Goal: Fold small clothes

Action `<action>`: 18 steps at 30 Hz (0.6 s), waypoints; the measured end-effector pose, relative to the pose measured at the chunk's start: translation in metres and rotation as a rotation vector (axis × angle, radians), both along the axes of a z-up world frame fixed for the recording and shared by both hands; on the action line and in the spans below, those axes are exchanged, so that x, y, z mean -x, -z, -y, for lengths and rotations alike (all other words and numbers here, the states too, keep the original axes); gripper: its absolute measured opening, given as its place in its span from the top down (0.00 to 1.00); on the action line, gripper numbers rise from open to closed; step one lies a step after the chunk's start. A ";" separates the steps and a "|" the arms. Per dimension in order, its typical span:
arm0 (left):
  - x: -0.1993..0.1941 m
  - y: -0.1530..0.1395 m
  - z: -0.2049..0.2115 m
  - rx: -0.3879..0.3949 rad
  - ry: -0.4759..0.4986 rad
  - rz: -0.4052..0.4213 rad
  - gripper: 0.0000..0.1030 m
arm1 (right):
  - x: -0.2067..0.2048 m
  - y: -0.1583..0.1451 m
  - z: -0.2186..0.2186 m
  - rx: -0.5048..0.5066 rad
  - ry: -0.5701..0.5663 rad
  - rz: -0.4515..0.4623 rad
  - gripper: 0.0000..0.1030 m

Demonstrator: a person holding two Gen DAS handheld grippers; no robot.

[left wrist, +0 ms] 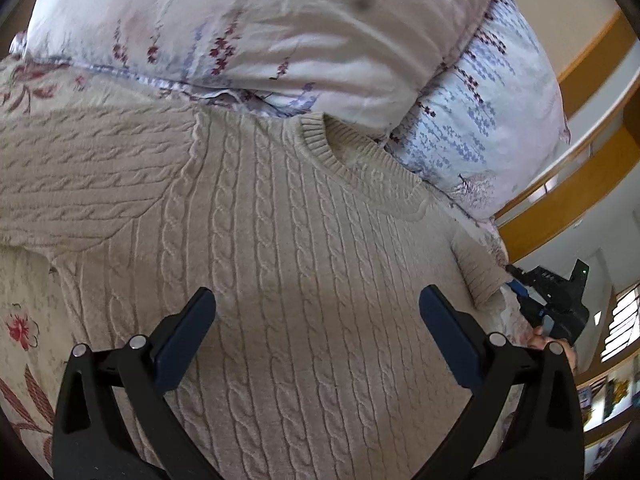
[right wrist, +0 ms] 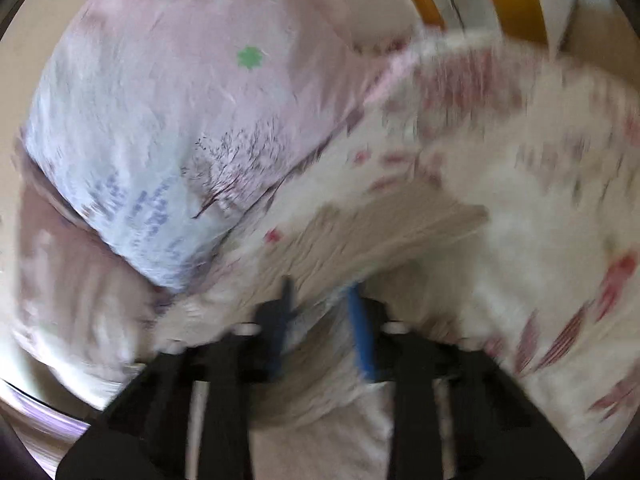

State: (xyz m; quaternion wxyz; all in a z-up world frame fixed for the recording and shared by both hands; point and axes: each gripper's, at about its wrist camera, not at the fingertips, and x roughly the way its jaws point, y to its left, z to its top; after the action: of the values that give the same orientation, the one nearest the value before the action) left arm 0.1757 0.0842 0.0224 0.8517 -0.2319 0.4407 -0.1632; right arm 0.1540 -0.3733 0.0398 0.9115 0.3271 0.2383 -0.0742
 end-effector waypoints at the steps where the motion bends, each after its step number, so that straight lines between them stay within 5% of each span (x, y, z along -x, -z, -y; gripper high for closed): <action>1: 0.000 0.000 -0.002 0.009 -0.002 -0.001 0.02 | 0.001 -0.007 -0.008 0.042 -0.011 0.019 0.90; 7: -0.001 -0.006 -0.007 0.068 -0.001 0.017 0.02 | 0.010 -0.055 -0.137 0.336 -0.364 0.189 0.91; 9: -0.003 -0.004 -0.010 0.128 0.004 0.002 0.02 | 0.004 -0.047 -0.195 0.421 -0.562 0.146 0.90; 12: -0.007 0.002 -0.012 0.189 -0.003 -0.029 0.04 | -0.008 -0.013 -0.256 0.489 -0.796 0.003 0.68; 14: -0.009 0.005 -0.012 0.208 -0.006 -0.053 0.08 | -0.009 0.003 -0.269 0.493 -0.840 -0.052 0.66; 18: -0.016 0.012 -0.008 0.240 -0.009 -0.110 0.18 | -0.002 0.009 -0.220 0.226 -0.782 -0.081 0.59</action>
State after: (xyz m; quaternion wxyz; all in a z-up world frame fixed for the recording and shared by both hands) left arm 0.1915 0.0917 0.0104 0.7931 -0.3426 0.4630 -0.1981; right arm 0.1562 -0.1531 0.0309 0.8911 0.1065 0.3706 0.2394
